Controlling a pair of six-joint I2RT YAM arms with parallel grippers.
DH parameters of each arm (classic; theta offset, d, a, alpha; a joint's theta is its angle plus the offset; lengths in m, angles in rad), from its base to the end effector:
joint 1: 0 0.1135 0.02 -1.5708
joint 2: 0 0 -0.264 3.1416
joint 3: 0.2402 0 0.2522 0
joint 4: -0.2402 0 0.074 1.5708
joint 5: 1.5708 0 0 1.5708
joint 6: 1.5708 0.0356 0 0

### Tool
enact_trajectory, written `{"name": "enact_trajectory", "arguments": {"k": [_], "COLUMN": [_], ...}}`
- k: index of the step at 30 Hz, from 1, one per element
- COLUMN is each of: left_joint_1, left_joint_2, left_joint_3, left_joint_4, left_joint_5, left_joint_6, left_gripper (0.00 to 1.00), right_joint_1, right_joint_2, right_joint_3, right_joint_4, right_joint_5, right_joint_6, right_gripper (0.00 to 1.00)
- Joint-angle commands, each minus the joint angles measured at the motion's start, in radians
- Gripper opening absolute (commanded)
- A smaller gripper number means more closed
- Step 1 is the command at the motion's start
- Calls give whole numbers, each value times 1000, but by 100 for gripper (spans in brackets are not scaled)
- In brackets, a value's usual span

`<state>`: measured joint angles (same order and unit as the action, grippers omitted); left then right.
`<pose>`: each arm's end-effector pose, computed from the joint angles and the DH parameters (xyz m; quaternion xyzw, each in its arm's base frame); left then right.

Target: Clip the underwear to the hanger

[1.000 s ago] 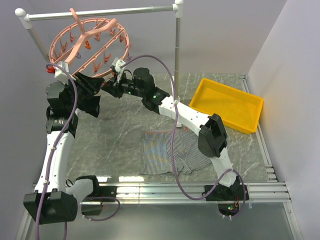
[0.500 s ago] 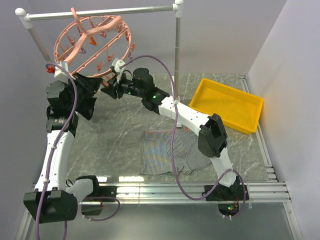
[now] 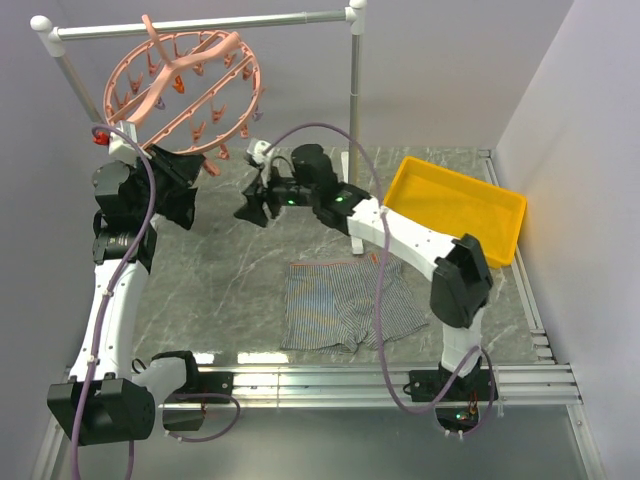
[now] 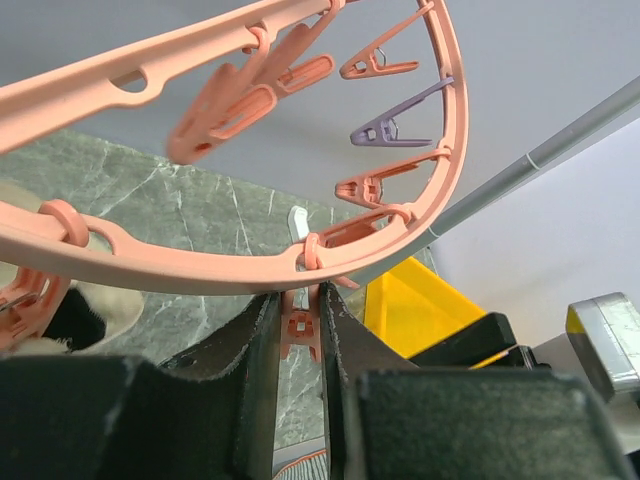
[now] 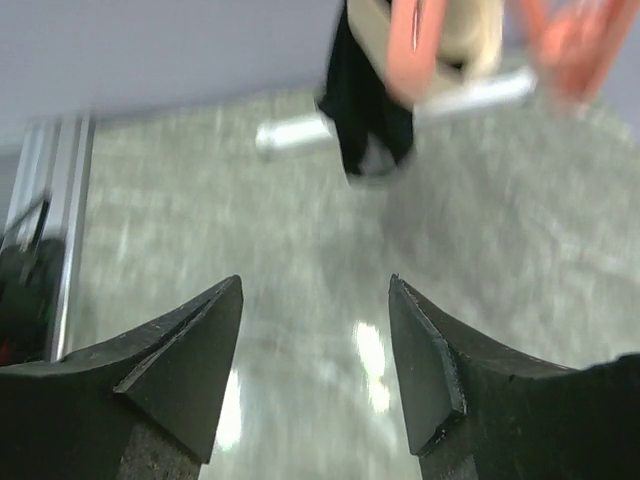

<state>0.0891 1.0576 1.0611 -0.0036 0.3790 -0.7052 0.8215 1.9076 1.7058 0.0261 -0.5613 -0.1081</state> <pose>0.2424 0.0084 0.4043 -0.1458 0.6919 -0.3375 0.6213 0.3007 0.3510 0.3541 -0.4891 0.5786 0.4144 0.5042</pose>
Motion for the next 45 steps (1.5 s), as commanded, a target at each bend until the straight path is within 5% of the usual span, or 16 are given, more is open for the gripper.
{"name": "enact_trajectory", "arguments": {"k": [1, 3, 14, 22, 33, 42, 45], "left_joint_1": [-2, -2, -2, -2, -2, -2, -3], "left_joint_2": [-16, -18, -10, -7, -10, -18, -21], "left_joint_3": [53, 53, 57, 54, 48, 34, 39], "left_joint_4": [62, 62, 62, 63, 70, 73, 68], "left_joint_5": [14, 15, 27, 32, 35, 32, 29], "left_joint_6": [23, 19, 15, 18, 18, 16, 23], "left_gripper": [0, 0, 0, 0, 0, 0, 0], "right_joint_1": [-48, -67, -148, -168, -150, -94, -78], "right_joint_2": [-102, -122, -27, 80, 120, 146, 175], "right_joint_3": [-60, -103, -219, -207, -225, -247, -235], "right_joint_4": [-187, -303, -581, -583, -589, -589, -620], "right_joint_5": [-116, -111, 130, 276, 271, 356, 383], "right_joint_6": [-88, -143, -320, -288, -292, -263, -262], "right_gripper": [67, 74, 75, 79, 83, 82, 75]}}
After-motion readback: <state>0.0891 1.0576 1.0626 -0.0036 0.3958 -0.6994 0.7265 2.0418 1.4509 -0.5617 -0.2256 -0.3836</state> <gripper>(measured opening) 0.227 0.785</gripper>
